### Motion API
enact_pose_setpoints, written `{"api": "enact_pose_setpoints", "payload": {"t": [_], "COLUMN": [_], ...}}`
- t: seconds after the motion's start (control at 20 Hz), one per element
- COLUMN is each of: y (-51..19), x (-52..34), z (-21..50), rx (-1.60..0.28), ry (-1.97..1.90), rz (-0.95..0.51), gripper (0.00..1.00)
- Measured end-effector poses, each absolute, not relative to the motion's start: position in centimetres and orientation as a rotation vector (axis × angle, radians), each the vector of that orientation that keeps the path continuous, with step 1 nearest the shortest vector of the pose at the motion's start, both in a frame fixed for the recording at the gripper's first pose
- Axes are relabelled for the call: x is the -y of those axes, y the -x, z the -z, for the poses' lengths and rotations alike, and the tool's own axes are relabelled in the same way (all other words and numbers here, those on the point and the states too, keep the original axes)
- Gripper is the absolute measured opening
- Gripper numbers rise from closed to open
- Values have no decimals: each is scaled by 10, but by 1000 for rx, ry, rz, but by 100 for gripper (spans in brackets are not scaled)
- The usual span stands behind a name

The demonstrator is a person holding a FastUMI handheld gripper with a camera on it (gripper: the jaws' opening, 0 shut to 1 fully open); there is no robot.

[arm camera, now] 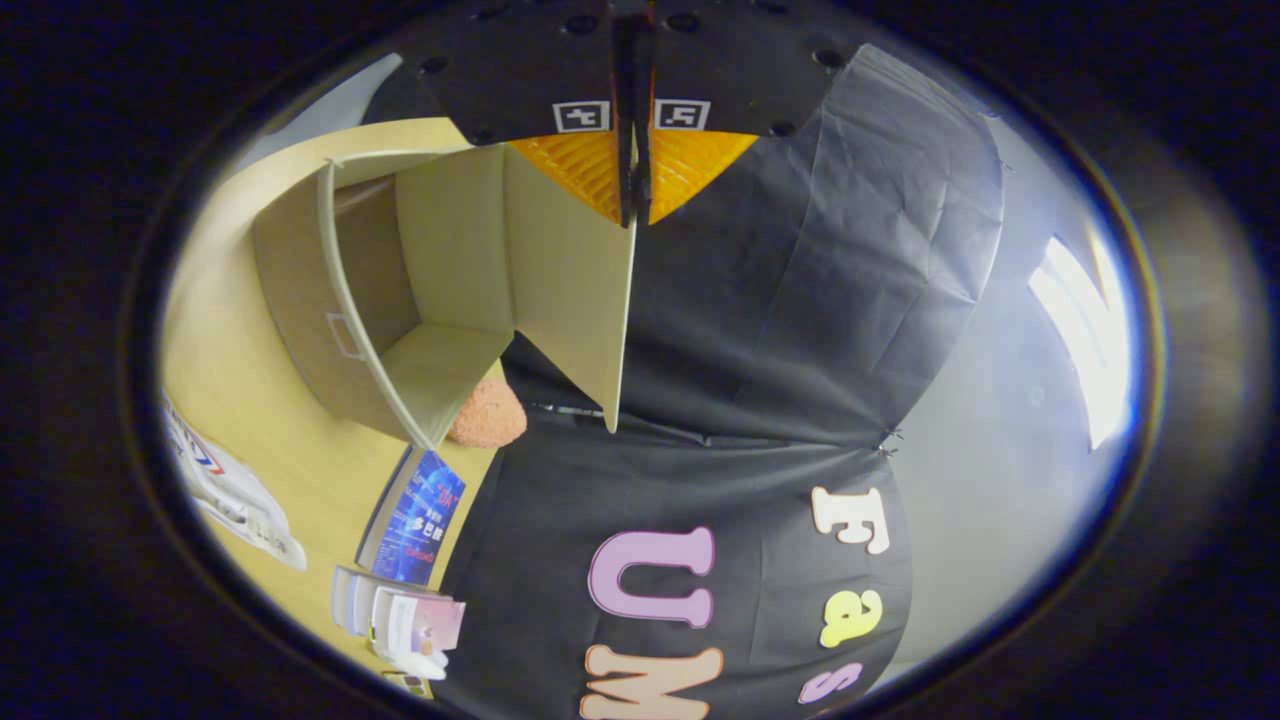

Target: Open the storage box then place both shoes into the box .Put the left shoe in first, then the right shoe, with the right side of both shoes facing outward in a uniform manner.

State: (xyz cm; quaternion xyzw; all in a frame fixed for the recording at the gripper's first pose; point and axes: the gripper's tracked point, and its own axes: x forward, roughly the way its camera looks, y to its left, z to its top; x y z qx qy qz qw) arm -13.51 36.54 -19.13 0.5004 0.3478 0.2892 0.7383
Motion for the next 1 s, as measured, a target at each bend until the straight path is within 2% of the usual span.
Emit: {"api": "enact_pose_setpoints", "payload": {"t": [0.65,1.0], "y": [141,152], "x": [-487,-517], "z": [198,220], "rx": [-855,-891], "ry": [-917,-783], "rz": [-784,-819], "gripper": [2,2]}}
